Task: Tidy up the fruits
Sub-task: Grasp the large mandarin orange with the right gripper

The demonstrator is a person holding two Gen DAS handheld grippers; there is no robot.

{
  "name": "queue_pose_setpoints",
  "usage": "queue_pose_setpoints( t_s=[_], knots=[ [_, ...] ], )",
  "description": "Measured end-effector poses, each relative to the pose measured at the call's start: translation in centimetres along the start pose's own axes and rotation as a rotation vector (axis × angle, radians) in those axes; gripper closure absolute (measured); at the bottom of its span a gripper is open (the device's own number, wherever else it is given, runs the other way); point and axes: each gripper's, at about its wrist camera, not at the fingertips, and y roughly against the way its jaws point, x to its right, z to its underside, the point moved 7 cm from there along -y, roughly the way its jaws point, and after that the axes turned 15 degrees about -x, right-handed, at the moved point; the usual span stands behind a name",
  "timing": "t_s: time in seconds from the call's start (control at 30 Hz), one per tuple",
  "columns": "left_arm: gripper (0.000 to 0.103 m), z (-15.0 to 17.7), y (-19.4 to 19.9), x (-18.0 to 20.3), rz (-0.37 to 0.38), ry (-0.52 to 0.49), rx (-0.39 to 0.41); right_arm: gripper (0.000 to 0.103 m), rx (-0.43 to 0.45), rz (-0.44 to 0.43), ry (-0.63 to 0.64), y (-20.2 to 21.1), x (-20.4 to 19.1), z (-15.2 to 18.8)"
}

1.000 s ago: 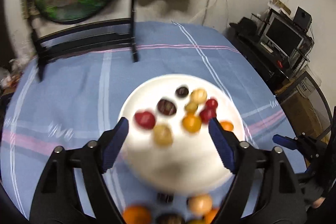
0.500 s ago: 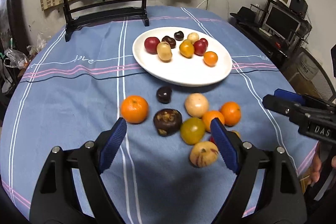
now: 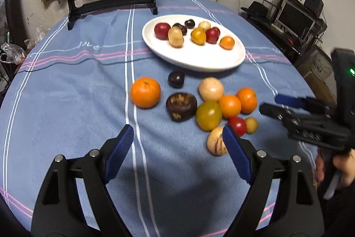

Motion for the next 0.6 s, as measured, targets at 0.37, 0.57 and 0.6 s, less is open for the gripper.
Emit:
queue_pose_setpoints(
  t_s=[0.37, 0.57, 0.6],
  knots=[
    [0.019, 1.2, -1.4, 1.3, 0.037, -0.027, -0.057, 0.059, -0.030, -0.106, 0.055, -3.7, 0.0, -1.8],
    [0.019, 1.5, -2.2, 3.2, 0.051, -0.063, -0.080, 0.060, -0.004, -0.050, 0.035, -1.5, 0.5, -0.6],
    [0.019, 1.5, -2.3, 3.5, 0.059, -0.066, -0.084, 0.060, -0.004, -0.032, 0.030, -1.0, 0.8, 0.0]
  ],
)
